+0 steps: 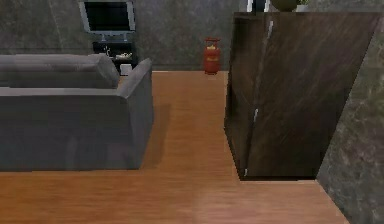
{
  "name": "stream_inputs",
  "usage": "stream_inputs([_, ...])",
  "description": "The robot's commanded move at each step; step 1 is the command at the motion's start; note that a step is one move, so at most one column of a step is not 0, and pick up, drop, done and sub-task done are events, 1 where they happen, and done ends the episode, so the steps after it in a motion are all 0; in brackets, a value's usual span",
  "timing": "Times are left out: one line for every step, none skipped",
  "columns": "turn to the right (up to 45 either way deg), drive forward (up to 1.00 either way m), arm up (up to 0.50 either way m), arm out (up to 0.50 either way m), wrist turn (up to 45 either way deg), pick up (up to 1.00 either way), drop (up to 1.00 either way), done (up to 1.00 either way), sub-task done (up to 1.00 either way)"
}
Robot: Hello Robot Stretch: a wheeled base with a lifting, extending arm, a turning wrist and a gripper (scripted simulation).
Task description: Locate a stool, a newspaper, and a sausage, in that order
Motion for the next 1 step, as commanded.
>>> stream_inputs([0.0, 1.00, 0.00, 0.00, 0.0, 0.00, 0.00, 0.00, 0.00])
